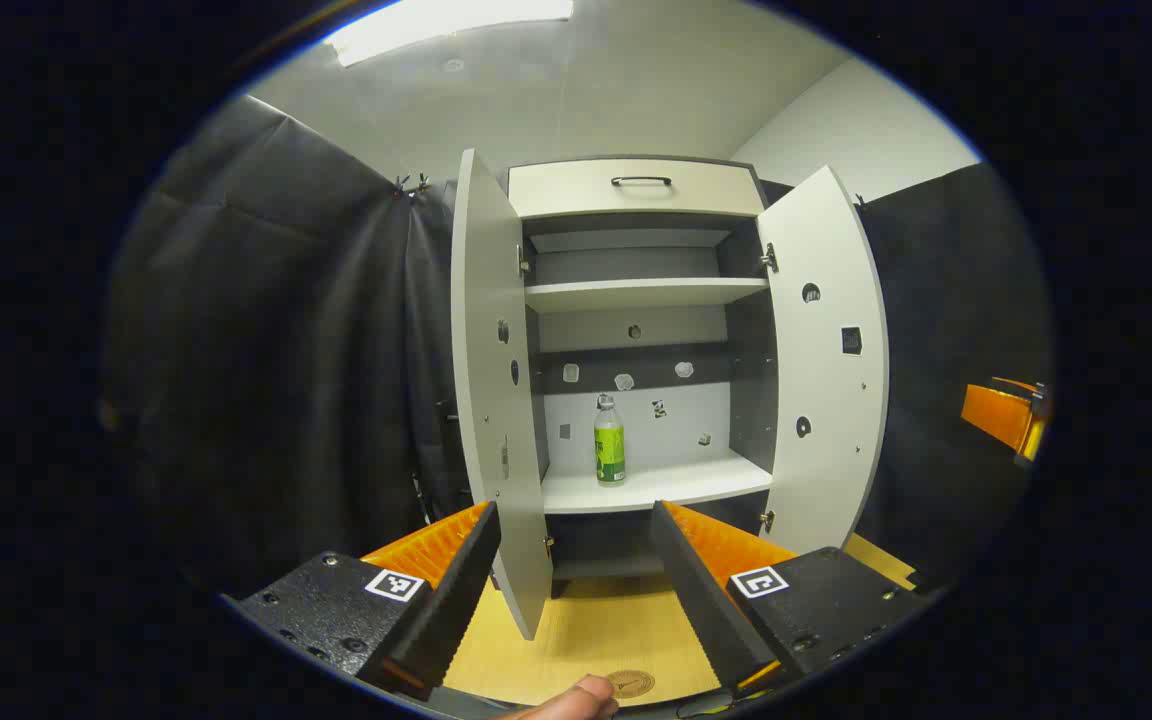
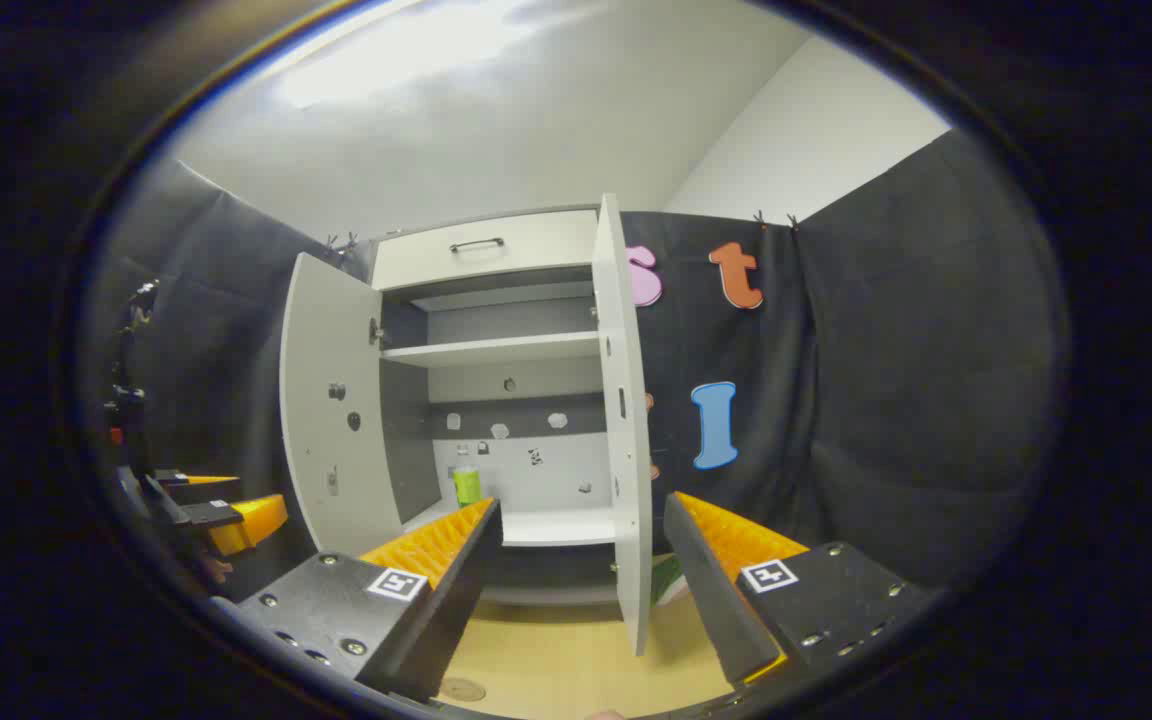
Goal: Grasp the bottle in the cabinet with the left hand and place it on the coaster, then close the right door with the right hand and the left door with the left hand.
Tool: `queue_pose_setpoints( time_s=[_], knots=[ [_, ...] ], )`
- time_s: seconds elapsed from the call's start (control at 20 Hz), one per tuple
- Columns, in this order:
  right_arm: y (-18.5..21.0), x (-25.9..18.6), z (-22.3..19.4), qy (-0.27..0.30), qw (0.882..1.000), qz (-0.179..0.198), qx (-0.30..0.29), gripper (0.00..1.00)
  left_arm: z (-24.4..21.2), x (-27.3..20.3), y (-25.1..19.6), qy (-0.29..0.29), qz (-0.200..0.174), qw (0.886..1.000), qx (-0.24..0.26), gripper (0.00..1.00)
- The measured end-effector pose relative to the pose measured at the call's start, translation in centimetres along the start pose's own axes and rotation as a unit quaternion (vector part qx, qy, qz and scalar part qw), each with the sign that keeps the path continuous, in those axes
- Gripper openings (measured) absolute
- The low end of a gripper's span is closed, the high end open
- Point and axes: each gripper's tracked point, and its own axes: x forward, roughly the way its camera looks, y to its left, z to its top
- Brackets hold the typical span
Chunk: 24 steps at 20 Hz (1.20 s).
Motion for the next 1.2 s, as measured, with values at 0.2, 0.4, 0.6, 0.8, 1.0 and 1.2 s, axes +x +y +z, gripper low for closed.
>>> queue_pose_setpoints(
  time_s=[0.2, 0.4, 0.6, 0.8, 1.0, 1.2],
  knots=[
    [-0.5, 1.2, -0.3, -0.004, 1.000, -0.014, -0.013, 0.98, -1.0, 2.3, -0.7, 0.022, -0.029, 0.999, -0.035, 0.97],
    [-0.6, 2.7, -0.5, -0.002, 1.000, -0.019, -0.016, 0.98, -0.8, 4.4, -1.1, 0.013, -0.044, 0.999, -0.022, 0.96],
    [-1.1, 4.2, -0.2, -0.011, 0.999, -0.032, -0.018, 0.98, -0.1, 6.6, -2.4, -0.002, -0.064, 0.998, -0.027, 0.96],
    [-0.2, 5.6, 0.3, -0.034, 0.999, -0.015, -0.023, 0.98, 0.5, 9.2, -3.6, -0.018, -0.080, 0.996, -0.030, 0.96],
    [-0.1, 7.4, 0.2, -0.036, 0.999, -0.014, -0.027, 0.98, 0.5, 13.0, -4.6, -0.023, -0.082, 0.996, -0.031, 0.96],
    [-0.5, 9.8, -0.1, -0.040, 0.998, -0.013, -0.036, 0.98, 0.9, 18.2, -5.2, -0.022, -0.074, 0.996, -0.044, 0.96]
  ],
)
